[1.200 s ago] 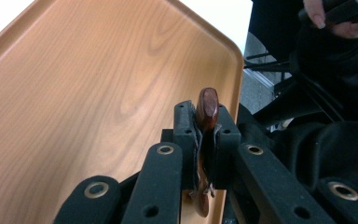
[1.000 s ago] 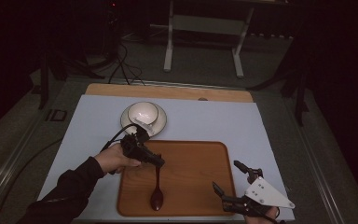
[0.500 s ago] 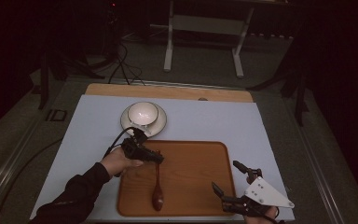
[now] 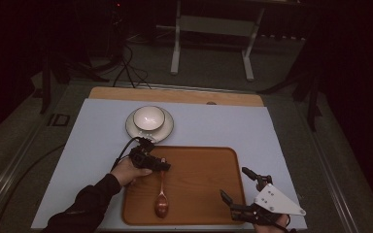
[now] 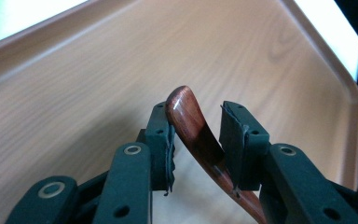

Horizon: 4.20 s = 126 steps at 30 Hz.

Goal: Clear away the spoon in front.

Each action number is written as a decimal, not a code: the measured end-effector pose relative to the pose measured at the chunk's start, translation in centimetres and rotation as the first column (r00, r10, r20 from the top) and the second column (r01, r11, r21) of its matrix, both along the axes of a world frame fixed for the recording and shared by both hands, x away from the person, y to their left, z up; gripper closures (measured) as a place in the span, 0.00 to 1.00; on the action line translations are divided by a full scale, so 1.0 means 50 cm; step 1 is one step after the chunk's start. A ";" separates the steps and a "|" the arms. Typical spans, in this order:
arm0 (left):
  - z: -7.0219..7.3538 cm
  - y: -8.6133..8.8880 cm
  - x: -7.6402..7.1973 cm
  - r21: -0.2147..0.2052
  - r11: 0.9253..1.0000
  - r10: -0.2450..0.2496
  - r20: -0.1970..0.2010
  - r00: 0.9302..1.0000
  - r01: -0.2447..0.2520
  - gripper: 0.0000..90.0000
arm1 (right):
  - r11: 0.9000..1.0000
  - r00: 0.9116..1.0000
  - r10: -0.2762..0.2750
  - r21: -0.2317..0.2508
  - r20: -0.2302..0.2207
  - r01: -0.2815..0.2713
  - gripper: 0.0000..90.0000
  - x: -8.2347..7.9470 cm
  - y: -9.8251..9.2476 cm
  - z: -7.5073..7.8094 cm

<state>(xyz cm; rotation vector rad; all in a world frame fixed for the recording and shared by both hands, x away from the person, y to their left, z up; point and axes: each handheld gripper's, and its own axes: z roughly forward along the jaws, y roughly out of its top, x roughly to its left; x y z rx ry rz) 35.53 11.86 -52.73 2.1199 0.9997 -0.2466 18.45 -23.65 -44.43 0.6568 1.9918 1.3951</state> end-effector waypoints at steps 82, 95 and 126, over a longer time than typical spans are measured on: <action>0.141 0.161 -0.234 -0.102 0.993 0.095 0.443 0.891 -0.055 0.01 | 0.999 1.000 -0.012 -0.045 -0.016 0.011 0.13 0.012 0.009 -0.020; 0.082 0.171 -0.249 -0.061 0.996 0.092 0.440 0.893 -0.072 0.01 | 0.999 1.000 -0.007 -0.047 -0.028 0.006 0.13 0.013 0.011 -0.024; 0.016 0.178 -0.251 -0.066 0.995 0.100 0.493 0.864 -0.077 0.01 | 0.999 0.997 -0.025 -0.030 -0.074 0.023 0.13 0.028 -0.012 -0.047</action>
